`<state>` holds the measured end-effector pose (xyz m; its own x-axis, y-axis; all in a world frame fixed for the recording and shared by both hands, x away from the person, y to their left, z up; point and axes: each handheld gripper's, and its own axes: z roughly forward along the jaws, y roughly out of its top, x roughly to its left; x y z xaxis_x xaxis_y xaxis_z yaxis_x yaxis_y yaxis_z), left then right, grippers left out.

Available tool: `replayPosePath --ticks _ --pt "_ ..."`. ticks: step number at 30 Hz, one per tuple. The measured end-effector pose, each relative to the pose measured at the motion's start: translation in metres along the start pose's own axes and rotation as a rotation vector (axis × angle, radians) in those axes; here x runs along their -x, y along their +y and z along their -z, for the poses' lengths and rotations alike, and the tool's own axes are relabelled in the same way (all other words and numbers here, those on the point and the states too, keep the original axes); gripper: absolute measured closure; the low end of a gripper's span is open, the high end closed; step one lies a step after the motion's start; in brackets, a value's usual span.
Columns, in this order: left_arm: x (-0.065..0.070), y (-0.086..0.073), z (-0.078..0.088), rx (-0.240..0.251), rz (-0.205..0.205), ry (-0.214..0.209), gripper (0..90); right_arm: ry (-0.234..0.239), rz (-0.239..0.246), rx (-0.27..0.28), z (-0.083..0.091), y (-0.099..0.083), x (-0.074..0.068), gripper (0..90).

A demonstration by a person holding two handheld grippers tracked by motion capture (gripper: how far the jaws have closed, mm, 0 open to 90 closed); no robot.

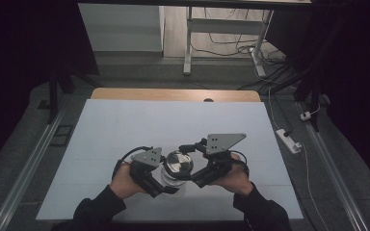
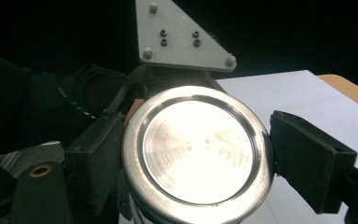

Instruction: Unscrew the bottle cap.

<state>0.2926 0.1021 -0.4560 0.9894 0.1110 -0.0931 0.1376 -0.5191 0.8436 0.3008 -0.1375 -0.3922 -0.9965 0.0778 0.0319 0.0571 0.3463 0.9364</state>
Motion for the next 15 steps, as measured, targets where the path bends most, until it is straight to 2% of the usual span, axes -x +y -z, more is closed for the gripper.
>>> replayPosePath --ticks 15 --pt "-0.0084 -0.0062 0.0086 -0.004 0.058 0.115 16.0 -0.094 -0.012 -0.006 0.0074 -0.0013 0.0053 19.8"
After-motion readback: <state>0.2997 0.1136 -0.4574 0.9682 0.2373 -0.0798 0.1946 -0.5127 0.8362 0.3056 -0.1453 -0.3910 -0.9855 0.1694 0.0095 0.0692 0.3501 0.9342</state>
